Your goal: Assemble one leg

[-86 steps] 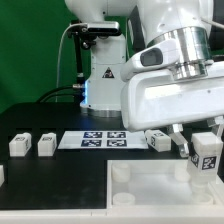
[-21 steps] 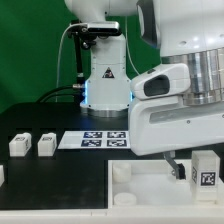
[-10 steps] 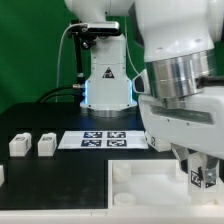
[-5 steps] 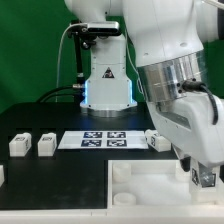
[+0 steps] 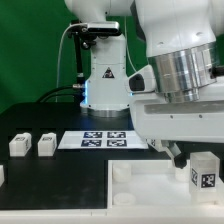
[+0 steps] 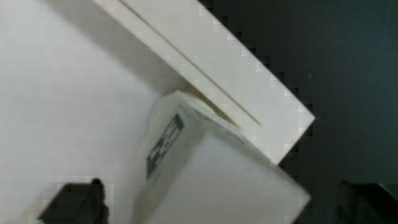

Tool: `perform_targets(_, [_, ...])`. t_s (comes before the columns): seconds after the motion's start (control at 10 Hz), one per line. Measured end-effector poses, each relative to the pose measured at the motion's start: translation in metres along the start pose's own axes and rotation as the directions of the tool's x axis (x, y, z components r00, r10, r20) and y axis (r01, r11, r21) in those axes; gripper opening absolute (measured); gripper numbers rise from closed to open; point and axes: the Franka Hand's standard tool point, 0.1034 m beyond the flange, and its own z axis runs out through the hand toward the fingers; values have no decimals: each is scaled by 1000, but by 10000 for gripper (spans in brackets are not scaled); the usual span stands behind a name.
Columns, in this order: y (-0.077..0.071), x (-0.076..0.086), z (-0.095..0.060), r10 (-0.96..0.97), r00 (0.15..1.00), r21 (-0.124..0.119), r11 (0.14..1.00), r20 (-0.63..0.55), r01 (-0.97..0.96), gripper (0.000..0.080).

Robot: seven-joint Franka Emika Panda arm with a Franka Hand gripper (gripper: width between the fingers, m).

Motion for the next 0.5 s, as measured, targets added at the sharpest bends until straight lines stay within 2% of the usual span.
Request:
perform_targets(0.2, [1,0,0,-225,974,-15,974,-4,225,649])
perform_targets(0.4, [-4,-5,3,-605,796,-72,794,3,603,649])
perform_targets(0.5, [-2,-7,7,-717,696,-87,693,20,716,649])
